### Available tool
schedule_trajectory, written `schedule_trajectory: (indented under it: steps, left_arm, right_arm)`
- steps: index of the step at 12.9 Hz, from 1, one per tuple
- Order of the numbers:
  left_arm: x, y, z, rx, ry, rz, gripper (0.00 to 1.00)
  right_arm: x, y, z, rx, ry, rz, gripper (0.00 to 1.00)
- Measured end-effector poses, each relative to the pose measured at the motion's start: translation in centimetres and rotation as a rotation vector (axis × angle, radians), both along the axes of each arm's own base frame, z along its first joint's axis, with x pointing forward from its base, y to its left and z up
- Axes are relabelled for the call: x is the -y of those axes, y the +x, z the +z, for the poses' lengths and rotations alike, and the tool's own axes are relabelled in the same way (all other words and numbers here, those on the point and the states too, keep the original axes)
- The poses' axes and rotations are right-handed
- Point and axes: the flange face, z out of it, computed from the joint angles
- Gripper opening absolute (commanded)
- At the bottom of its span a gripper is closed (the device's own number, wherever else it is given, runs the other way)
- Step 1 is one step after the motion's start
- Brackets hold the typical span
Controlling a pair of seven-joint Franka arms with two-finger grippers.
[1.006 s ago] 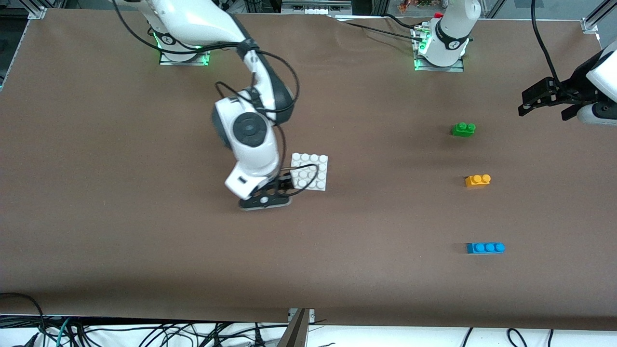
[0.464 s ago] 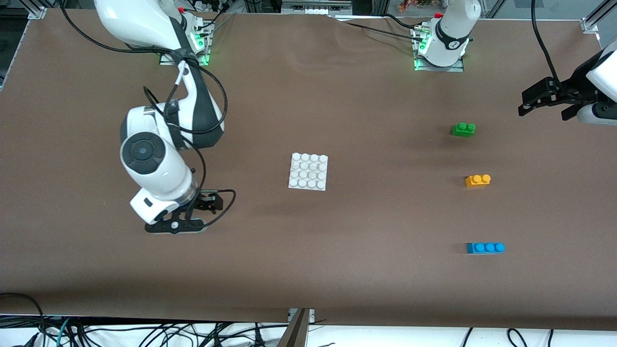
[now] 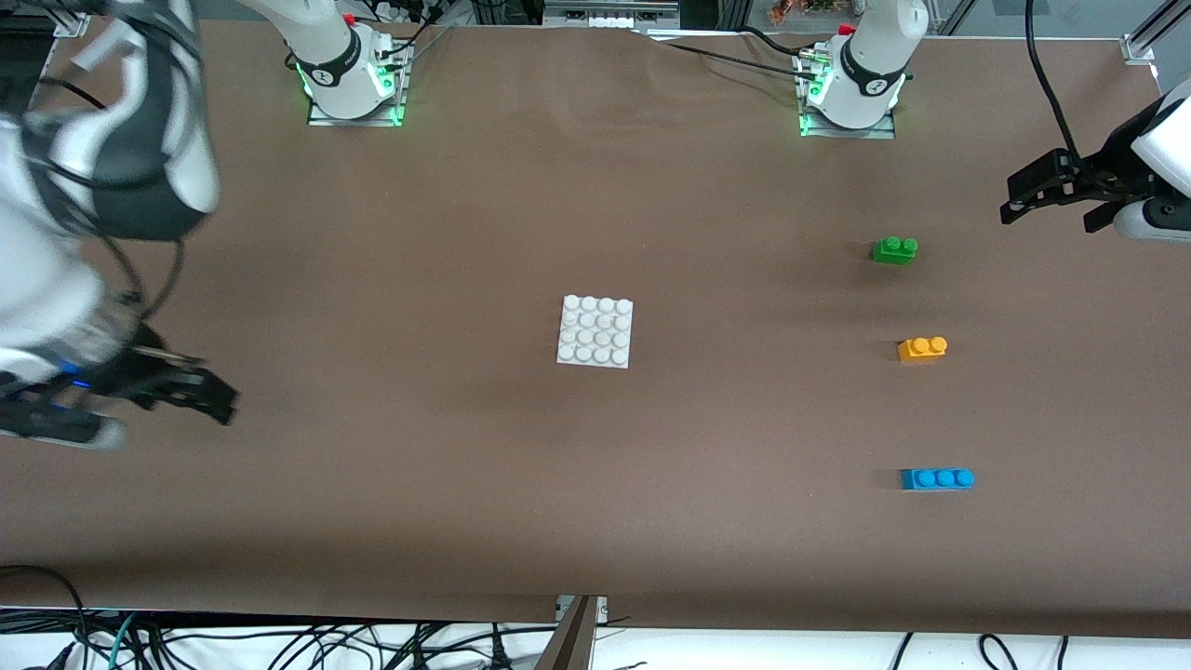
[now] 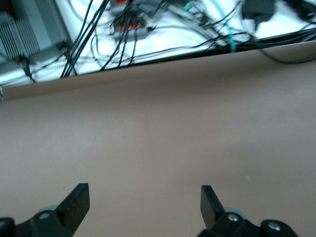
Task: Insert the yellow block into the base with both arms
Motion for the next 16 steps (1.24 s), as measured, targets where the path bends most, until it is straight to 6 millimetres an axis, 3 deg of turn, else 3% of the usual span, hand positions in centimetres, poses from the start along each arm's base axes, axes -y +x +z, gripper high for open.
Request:
schedule_trajectory:
  steps: [3, 5, 8, 11, 16]
  left_arm:
    - [0.0, 0.0, 0.0, 0.000, 0.000, 0.000, 1.00]
    - [0.0, 0.0, 0.0, 0.000, 0.000, 0.000, 1.00]
    - [0.0, 0.0, 0.0, 0.000, 0.000, 0.000, 1.00]
    - [0.0, 0.0, 0.0, 0.000, 0.000, 0.000, 1.00]
    - [0.0, 0.0, 0.0, 0.000, 0.000, 0.000, 1.00]
  right_arm:
    - [5.8, -3.4, 2.8, 0.000, 0.057, -0.047, 1.00]
    - [8.8, -5.6, 2.7, -0.025, 0.083, -0.054, 1.00]
    - [11.6, -7.9, 2.5, -0.091, 0.042, 0.016, 1.00]
    - [12.5, -8.8, 2.4, -0.145, -0.005, 0.094, 1.00]
    - [10.4, -10.0, 2.2, -0.206, -0.023, 0.148, 1.00]
